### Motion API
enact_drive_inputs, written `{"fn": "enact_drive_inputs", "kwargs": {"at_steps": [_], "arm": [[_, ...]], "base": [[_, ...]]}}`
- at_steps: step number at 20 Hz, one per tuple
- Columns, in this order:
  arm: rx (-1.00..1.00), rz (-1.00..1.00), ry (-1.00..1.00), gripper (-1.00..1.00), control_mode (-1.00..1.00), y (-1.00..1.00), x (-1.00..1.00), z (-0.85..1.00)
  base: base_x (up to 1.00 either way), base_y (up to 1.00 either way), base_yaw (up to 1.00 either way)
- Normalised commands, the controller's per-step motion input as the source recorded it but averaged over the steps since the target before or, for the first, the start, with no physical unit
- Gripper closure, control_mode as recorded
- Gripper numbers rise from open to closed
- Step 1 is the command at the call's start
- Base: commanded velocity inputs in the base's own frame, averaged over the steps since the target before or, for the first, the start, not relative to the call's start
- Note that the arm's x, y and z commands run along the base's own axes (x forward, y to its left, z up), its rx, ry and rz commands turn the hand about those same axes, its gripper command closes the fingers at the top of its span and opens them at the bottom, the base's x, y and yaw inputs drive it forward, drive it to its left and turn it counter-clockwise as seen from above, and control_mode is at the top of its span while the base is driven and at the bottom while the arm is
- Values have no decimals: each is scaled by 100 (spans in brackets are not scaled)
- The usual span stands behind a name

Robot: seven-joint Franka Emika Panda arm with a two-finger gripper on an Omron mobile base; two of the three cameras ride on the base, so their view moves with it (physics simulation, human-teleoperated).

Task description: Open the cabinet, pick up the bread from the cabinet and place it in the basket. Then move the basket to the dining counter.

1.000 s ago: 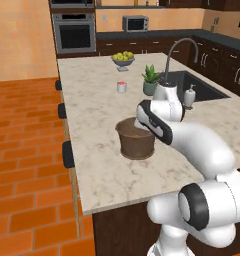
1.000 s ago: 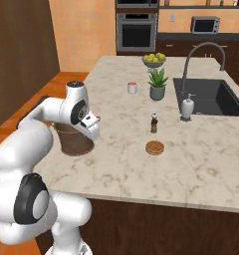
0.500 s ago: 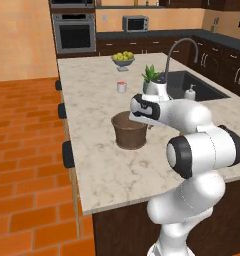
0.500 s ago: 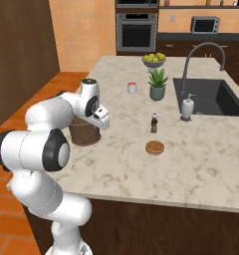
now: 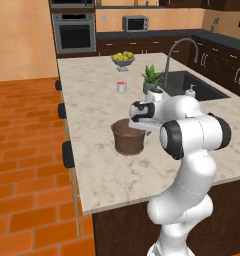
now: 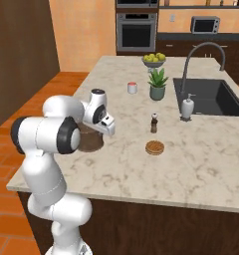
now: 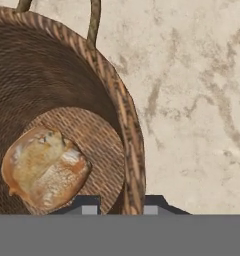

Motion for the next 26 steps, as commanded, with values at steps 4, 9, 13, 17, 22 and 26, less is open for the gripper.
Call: {"fn": "enact_drive_inputs", "kwargs": {"at_steps": [4, 9, 13, 17, 22, 26], "arm": [[3, 0, -5, 100, -100, 0, 11, -55], [1, 0, -7, 100, -100, 3, 9, -27], [0, 0, -4, -100, -100, 27, 0, 0], [0, 2, 0, -100, -100, 19, -1, 37], [0, 0, 0, -100, -100, -1, -20, 93], [0, 0, 0, -100, -100, -4, -33, 95]], "base": [[0, 0, 0], [0, 0, 0], [0, 0, 0], [0, 0, 0], [0, 0, 0], [0, 0, 0]]}}
